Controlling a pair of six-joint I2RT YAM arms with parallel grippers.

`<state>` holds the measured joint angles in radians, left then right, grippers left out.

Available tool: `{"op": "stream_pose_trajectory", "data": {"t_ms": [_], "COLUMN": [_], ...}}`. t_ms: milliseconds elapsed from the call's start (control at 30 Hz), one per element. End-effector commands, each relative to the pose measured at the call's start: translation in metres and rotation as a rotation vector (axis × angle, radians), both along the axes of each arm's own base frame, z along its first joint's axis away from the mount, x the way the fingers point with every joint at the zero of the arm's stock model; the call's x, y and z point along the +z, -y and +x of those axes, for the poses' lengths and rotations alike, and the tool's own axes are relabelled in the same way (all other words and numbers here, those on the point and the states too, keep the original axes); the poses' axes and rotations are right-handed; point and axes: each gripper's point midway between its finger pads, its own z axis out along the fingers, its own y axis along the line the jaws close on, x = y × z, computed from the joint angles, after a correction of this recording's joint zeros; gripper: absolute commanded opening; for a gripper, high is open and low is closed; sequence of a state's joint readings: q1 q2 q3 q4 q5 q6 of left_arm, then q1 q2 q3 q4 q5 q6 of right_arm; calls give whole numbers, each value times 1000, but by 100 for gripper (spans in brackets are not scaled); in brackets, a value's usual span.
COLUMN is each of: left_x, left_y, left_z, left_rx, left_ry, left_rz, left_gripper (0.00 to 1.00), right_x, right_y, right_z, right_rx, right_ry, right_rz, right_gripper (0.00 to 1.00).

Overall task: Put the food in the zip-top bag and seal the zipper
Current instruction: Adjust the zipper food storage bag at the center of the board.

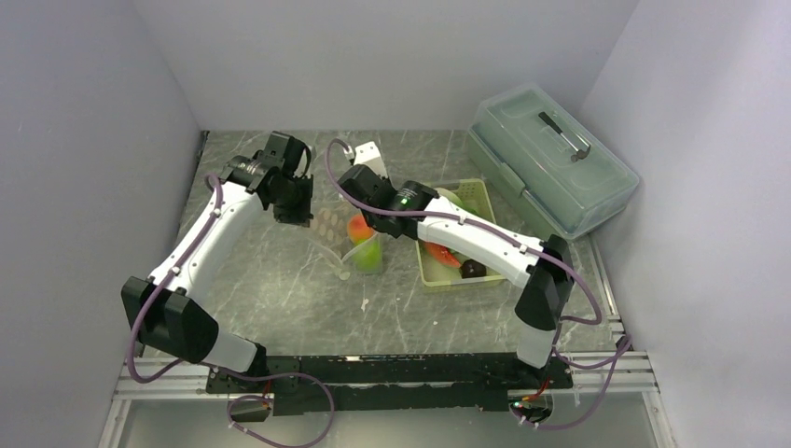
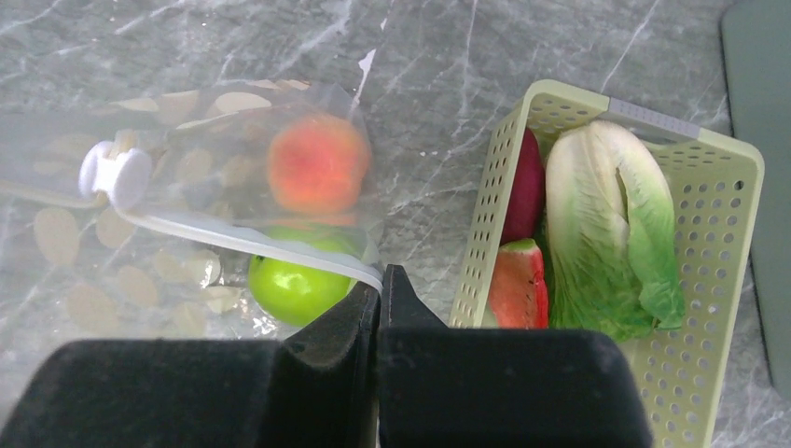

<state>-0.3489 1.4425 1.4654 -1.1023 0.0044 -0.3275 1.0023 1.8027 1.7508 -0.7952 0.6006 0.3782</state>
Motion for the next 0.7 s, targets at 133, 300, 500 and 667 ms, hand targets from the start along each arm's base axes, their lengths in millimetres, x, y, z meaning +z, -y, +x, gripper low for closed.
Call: {"op": "stream_pose_trajectory", "data": {"t_ms": [133,300,500,667], "left_x": [-2,-2,2,10], "left_y": [-8,-17,-24,-18], "left_z": [8,8,7,11], "left_rx": [24,40,55,42], "left_ry": [20,28,46,58], "left_rz": [31,76,104,72], "left_gripper": [0,0,0,0], "right_x": [2,-5,-9,5], "right_y": [34,47,58,46], "right_z": [16,19,18,16], "right_rx": [-85,-107,-122,-84], "right_ry": [12,-1,-12,-11], "right_rz": [-15,-15,-9,66], "right_gripper": [0,0,0,1]}}
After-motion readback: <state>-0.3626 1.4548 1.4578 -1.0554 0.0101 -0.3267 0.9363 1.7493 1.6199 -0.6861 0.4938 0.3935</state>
